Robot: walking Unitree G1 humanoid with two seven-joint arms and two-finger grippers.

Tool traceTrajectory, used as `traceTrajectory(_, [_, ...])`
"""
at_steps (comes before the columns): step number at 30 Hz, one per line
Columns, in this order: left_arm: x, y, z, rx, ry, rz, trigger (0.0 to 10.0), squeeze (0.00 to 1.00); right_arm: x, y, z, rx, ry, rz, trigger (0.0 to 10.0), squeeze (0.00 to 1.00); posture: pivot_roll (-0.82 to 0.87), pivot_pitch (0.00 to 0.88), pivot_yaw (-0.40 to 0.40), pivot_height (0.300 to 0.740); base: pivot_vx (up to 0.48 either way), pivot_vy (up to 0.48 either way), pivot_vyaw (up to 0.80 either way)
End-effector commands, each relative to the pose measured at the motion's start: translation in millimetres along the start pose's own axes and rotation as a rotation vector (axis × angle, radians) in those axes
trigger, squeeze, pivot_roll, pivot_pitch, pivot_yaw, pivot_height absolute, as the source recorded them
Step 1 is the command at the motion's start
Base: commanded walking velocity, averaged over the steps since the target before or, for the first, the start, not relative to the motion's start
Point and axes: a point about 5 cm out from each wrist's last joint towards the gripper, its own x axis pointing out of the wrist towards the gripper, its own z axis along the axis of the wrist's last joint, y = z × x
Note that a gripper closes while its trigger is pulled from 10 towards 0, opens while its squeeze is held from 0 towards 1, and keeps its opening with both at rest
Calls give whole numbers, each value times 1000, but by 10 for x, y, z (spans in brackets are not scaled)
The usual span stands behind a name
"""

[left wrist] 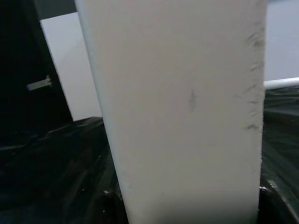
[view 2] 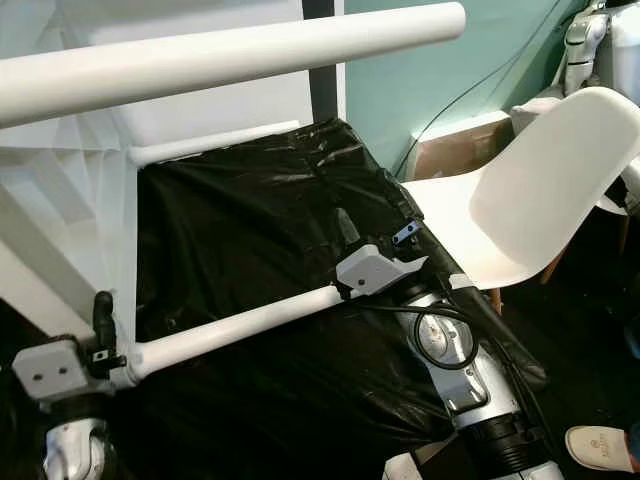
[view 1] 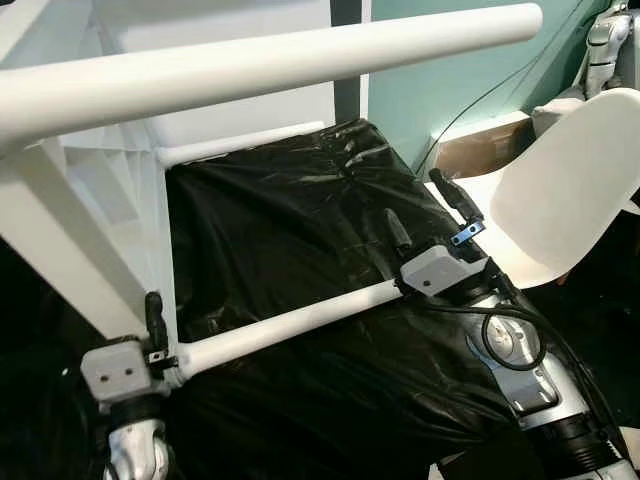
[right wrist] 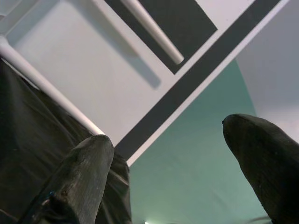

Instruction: Building children table

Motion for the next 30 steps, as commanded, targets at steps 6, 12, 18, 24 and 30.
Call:
traceTrajectory(6, [-151,59,-123,20,78,-10,0,0,-1,43,7,7,-3,25,10000,0,46,0,70,740,0,0,0])
traceTrajectory(12, [-200,77,-158,37,95,-32,0,0,8,47,9,6,-3,24,10000,0,45,0,69,740,0,0,0])
traceTrajectory(18, [-267,82,-213,58,121,-41,0,0,18,46,10,5,-3,19,10000,0,46,0,69,740,0,0,0])
traceTrajectory(24, [-272,37,-221,78,135,-57,10000,0,25,45,2,5,2,11,10000,0,46,0,72,740,0,0,0])
traceTrajectory(30, [-199,-100,-161,43,92,-91,10000,1000,19,52,-38,40,40,-5,10000,0,42,0,75,740,0,0,0])
